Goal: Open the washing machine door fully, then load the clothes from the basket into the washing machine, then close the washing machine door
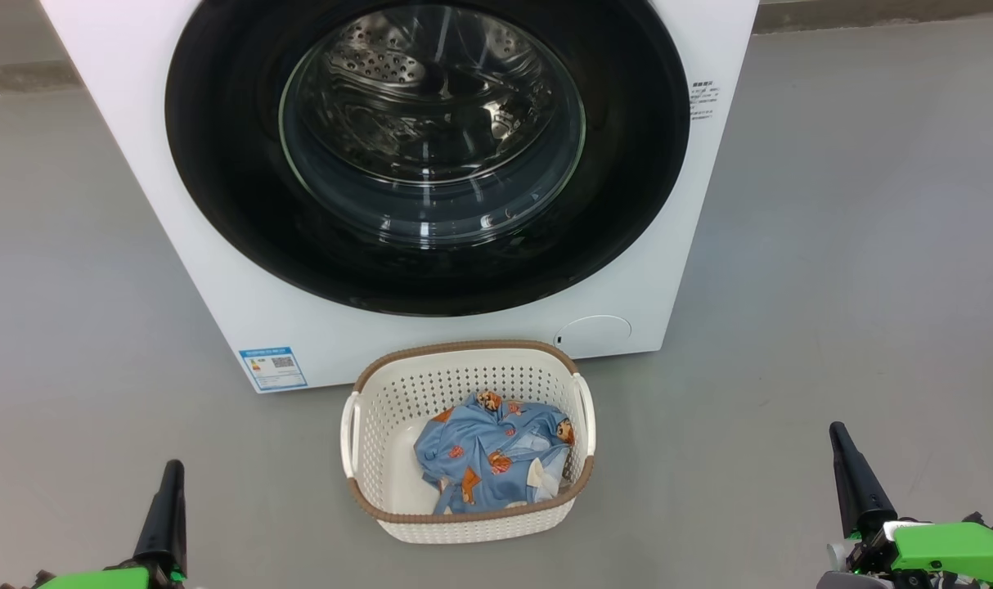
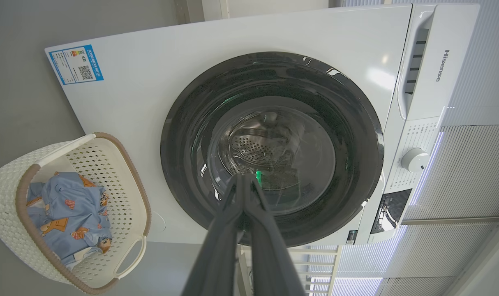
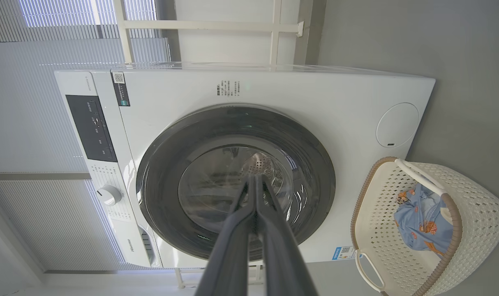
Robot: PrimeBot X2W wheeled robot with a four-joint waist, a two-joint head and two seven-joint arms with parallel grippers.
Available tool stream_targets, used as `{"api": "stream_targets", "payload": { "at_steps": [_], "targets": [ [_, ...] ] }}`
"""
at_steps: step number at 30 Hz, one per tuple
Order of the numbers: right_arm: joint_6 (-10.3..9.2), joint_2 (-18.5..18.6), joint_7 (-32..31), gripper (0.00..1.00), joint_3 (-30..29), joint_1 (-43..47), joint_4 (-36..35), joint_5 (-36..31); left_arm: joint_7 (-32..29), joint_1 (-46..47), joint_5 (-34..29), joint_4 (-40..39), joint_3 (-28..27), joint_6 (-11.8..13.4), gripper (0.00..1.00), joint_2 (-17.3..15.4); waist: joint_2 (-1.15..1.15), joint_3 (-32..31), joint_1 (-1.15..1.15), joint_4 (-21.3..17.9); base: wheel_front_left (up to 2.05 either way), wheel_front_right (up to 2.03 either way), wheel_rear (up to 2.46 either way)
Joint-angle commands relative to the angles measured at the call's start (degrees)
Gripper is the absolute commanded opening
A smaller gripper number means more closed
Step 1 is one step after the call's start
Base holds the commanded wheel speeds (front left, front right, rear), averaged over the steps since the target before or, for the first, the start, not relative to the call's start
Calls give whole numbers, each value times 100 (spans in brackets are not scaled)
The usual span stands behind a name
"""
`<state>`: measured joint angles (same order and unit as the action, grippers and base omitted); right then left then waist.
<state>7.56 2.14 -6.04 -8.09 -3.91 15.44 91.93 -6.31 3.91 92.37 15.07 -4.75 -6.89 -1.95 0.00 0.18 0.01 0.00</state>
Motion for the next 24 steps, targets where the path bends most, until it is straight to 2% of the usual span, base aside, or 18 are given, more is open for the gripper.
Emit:
{"api": "stream_targets", "payload": {
  "at_steps": [1,24],
  "targets": [
    [-8,74,-43,0,159,-227,-142,25,-23,228,-26,-103,-183,-59,0,-93,0,0,0,0,0,0,0],
    [-8,74,-43,0,159,-227,-142,26,-23,228,-26,-103,-183,-59,0,-93,0,0,0,0,0,0,0]
  ]
}}
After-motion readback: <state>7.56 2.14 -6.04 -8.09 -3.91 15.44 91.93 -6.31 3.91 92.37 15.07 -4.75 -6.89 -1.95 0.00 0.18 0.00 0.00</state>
